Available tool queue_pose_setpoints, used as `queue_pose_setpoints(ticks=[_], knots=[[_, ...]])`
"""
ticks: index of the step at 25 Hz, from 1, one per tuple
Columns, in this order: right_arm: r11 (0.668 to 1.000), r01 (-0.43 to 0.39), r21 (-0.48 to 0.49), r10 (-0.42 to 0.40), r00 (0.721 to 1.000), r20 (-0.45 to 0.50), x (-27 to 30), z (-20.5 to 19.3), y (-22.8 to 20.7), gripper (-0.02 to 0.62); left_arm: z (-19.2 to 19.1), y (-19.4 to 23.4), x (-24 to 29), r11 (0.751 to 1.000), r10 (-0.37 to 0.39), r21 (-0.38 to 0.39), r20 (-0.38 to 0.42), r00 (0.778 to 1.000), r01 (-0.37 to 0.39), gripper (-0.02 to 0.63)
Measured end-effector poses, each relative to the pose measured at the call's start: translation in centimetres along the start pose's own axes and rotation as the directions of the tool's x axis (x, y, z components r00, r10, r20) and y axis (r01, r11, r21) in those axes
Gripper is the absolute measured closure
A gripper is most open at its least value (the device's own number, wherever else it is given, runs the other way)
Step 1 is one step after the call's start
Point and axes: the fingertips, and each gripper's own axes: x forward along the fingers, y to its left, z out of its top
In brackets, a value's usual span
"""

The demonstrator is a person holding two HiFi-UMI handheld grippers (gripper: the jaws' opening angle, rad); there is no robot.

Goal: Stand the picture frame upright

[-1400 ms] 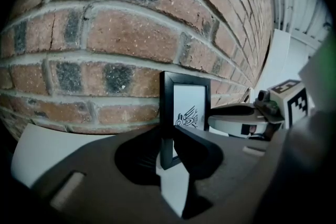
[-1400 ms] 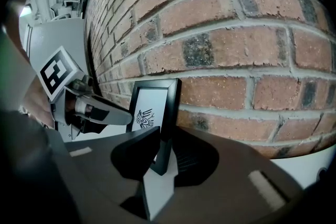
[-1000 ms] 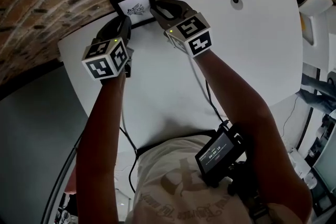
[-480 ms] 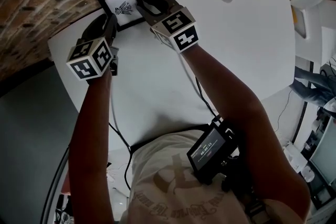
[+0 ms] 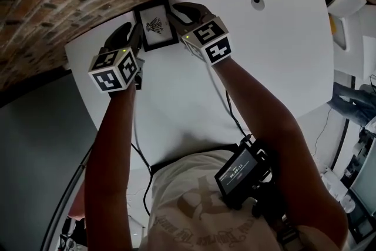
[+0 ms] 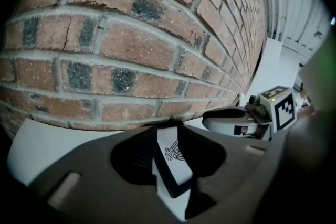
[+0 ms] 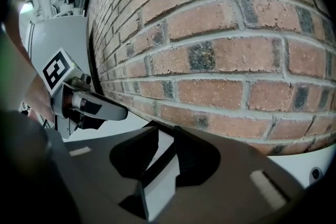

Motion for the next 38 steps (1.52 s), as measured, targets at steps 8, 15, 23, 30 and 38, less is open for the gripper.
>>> queue_pose_setpoints(ticks=[8,15,23,30,38], knots=[[0.998,0.012,0.059,-0.009,0.999,-0.053,-0.2,-1.3,0.1,0.499,-1.7,-0.7,-0.1,0.999,-0.029,-0.039,-0.054,0.998,0.027,0.479],[0.981,0.039,0.192,0.001,0.979,-0.204,0.7,-4.6,0.4,0.464,-4.8,0.1,0.8,0.990,-0.020,-0.137,-0.211,0.977,-0.010,0.479],[0.974,0.058,0.221,0.015,0.948,-0.317,2.2,-7.2,1.4,0.431,-5.5,0.8,1.7,0.988,-0.009,-0.147,-0.287,0.958,-0.035,0.442],[0.970,0.069,0.234,0.015,0.940,-0.341,2.1,-7.2,1.2,0.433,-6.7,0.4,2.5,0.988,-0.024,-0.154,-0.335,0.942,-0.029,0.434],[0.959,0.049,0.278,0.050,0.940,-0.338,2.3,-7.1,1.7,0.471,-7.2,1.0,2.5,0.987,0.009,-0.146,-0.381,0.925,-0.070,0.506]])
